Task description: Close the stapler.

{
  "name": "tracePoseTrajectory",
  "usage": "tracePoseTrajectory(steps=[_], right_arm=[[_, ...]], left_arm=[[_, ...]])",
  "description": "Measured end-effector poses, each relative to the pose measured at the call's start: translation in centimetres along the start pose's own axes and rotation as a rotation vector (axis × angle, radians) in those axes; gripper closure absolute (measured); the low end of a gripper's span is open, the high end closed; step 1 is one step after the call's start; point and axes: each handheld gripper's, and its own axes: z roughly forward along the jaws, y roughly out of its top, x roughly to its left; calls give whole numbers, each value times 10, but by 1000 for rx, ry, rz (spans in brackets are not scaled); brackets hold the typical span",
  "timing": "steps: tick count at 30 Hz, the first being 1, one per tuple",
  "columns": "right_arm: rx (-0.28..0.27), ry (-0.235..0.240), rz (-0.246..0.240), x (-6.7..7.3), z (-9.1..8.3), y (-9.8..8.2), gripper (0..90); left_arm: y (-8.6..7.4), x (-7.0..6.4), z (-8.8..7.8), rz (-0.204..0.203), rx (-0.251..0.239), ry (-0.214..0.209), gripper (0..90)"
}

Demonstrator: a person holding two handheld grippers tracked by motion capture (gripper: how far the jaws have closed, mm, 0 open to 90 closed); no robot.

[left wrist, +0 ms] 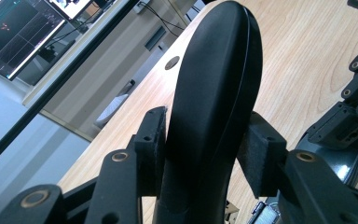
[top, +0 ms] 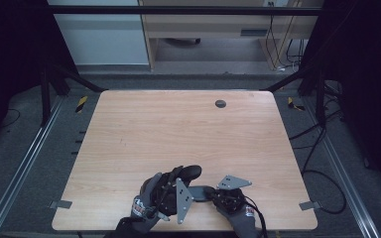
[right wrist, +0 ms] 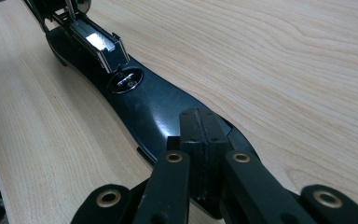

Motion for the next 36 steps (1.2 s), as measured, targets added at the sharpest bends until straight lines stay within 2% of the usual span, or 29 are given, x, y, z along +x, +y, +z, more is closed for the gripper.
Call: tracePoseTrajectory(steps=[36], right_arm=[[-8, -2, 10, -4, -2, -2, 900]], left_arm=[[-1, -31, 20, 123, 47, -19, 521]])
